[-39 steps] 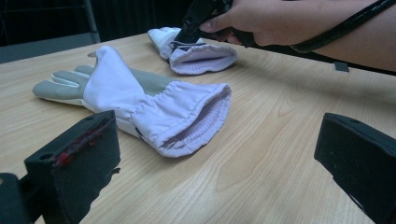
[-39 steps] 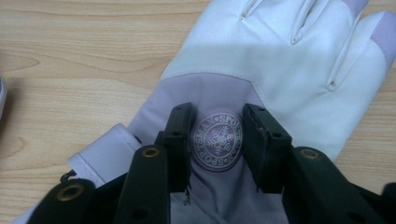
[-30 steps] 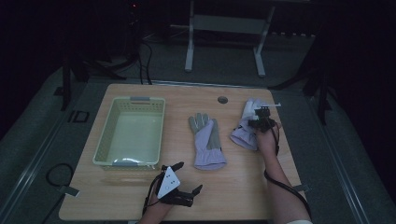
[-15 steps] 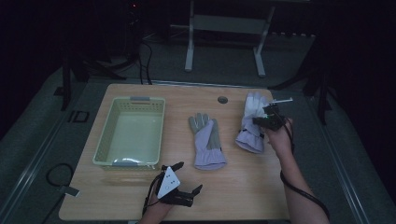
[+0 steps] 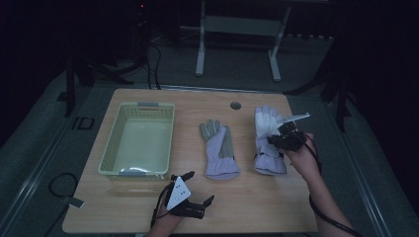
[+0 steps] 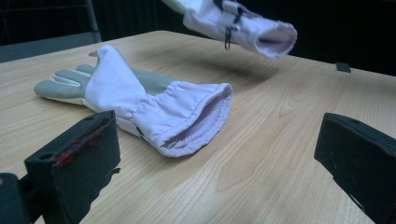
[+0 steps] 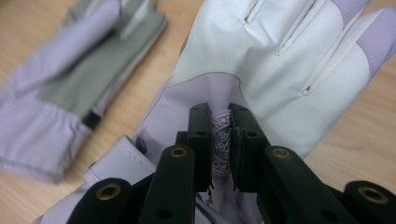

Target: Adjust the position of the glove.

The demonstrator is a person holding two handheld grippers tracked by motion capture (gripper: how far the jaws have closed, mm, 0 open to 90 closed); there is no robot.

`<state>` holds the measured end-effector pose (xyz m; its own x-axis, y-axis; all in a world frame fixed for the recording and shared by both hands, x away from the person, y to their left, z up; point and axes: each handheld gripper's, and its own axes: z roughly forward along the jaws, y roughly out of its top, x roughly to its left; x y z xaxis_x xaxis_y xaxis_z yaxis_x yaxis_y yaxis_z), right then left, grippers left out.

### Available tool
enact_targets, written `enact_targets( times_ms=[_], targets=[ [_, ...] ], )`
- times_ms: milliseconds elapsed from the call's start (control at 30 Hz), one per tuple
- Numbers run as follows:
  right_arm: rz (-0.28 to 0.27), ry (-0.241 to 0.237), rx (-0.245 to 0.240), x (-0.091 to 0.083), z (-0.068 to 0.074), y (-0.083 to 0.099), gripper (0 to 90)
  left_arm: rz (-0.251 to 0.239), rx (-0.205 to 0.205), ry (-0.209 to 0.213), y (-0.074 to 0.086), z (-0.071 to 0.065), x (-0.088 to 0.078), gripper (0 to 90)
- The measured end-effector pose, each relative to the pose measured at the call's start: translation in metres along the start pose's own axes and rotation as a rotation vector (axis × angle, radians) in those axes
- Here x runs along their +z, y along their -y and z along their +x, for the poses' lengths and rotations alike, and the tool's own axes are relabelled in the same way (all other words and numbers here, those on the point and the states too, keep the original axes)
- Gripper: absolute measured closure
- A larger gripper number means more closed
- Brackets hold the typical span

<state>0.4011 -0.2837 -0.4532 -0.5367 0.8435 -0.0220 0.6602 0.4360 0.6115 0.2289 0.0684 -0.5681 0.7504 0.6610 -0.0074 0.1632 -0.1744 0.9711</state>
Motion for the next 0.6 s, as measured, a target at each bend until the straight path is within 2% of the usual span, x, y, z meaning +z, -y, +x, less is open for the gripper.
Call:
enact_targets(
  times_ms=[267,467,600],
  targets=[
    [0.066,0.001,-0.004,0.028,-0.002,0.013,79.6,0.001,0.0,0.002,0.0,0.0,0.0,0.1],
    [0.095,0.009,-0.003,0.047,-0.003,0.015,79.2,0.001,0.001,0.002,0.0,0.0,0.0,0.1],
    [0.093,0.043,-0.015,0.053,-0.002,0.015,78.3,0.0,0.001,0.003,0.0,0.0,0.0,0.1]
  ],
)
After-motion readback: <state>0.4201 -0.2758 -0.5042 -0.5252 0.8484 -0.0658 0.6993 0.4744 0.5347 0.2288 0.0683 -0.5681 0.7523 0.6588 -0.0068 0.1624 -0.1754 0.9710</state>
